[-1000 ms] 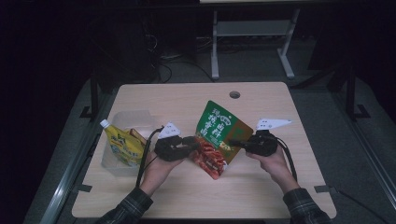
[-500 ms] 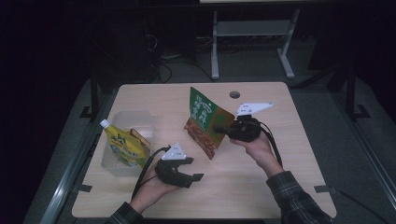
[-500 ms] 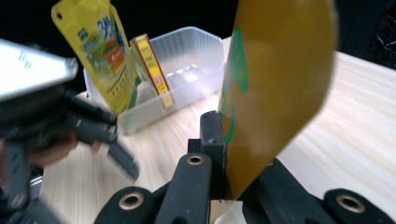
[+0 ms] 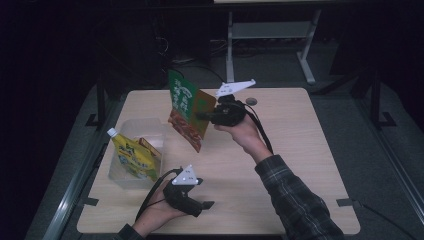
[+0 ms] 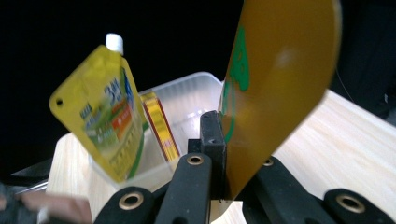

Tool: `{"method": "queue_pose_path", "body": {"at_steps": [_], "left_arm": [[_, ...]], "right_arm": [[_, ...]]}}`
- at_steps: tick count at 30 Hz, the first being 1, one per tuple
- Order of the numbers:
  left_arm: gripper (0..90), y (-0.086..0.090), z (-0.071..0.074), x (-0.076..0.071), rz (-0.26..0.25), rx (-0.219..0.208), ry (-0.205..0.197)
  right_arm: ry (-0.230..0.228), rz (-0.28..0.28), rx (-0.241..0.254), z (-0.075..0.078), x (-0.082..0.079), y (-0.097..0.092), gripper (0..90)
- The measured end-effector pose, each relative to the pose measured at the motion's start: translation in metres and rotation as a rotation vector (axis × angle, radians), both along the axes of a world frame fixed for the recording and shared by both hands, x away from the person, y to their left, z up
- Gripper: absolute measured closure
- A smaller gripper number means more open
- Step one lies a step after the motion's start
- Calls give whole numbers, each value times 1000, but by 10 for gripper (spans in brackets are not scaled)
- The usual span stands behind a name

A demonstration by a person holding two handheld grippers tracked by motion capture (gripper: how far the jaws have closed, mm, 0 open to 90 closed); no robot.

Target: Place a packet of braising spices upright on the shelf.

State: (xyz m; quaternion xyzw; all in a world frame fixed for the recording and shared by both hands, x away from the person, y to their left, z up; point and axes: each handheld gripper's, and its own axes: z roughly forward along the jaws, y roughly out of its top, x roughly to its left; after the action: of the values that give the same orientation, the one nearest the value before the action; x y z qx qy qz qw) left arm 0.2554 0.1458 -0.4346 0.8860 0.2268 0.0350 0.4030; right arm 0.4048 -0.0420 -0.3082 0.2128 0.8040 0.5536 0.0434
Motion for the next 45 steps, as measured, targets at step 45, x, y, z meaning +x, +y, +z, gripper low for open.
{"method": "queue_pose_path", "body": {"at_steps": [45], "left_arm": [[151, -1, -6, 2, -26, 8, 7]], "right_arm": [[-13, 101, -152, -14, 41, 142, 603]]}}
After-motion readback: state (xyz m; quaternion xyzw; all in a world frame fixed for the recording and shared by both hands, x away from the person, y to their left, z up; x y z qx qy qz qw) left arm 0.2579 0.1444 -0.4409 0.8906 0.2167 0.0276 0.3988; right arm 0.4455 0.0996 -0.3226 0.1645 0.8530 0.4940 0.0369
